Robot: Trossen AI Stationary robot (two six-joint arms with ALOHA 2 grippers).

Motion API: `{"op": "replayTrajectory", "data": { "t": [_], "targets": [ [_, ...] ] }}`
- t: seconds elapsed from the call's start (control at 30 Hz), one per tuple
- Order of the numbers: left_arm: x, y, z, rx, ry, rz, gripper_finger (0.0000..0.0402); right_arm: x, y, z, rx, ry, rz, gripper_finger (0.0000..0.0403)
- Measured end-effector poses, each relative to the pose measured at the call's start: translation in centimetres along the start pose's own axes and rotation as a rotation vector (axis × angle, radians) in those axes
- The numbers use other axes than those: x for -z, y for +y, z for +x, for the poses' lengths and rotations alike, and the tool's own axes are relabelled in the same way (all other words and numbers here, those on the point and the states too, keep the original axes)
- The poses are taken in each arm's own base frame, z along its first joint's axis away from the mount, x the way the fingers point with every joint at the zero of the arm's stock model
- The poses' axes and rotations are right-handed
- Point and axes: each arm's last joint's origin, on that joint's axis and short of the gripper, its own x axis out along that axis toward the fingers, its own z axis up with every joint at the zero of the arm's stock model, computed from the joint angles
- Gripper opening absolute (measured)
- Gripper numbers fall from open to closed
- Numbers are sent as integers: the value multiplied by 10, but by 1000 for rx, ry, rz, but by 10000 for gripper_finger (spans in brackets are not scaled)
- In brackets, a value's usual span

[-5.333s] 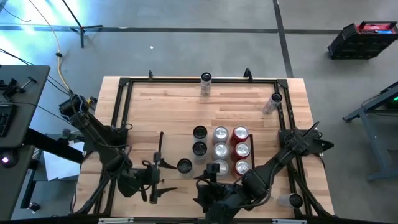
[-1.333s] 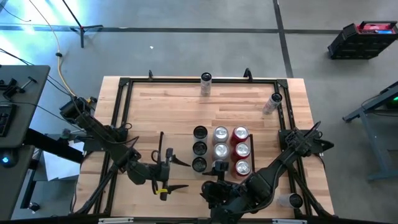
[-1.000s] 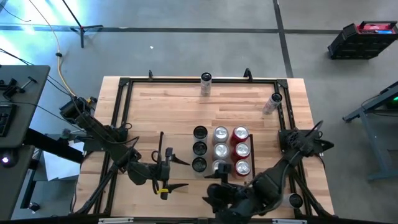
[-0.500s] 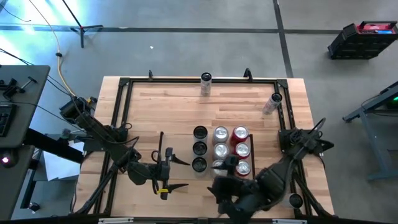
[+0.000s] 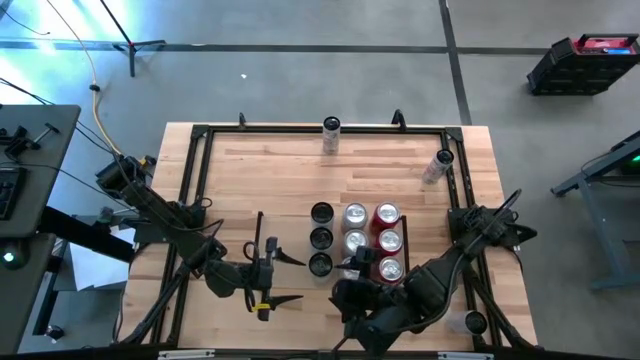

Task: Place canned beverage on shelf
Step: Put the white-blue soda can on the shelf aligned with the other white-blue soda cans

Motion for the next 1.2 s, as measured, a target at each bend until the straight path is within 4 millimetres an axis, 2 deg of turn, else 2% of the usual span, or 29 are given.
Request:
{"op": "replayTrajectory", "data": {
  "t": [0.27, 0.47, 0.7, 0.87, 1.07, 1.2],
  "targets": [
    [0, -3, -3, 12, 0, 5, 330, 2, 1, -7, -9, -3, -50, 314],
    [0, -9, -7, 35, -4, 8, 330, 2, -11, -38, 27, -69, -59, 314],
    [1, -18, -14, 71, -6, -18, 330, 18, -22, -62, 99, -32, -27, 314],
    [1, -27, -21, 97, -18, -29, 330, 29, -10, -80, 63, -46, -24, 314],
    [-12, -40, -34, 169, -140, -67, 330, 42, 7, -114, 84, -243, -15, 314],
    [-14, -43, -37, 172, -160, -56, 330, 44, 13, -112, 120, -287, 34, 314]
  ]
}}
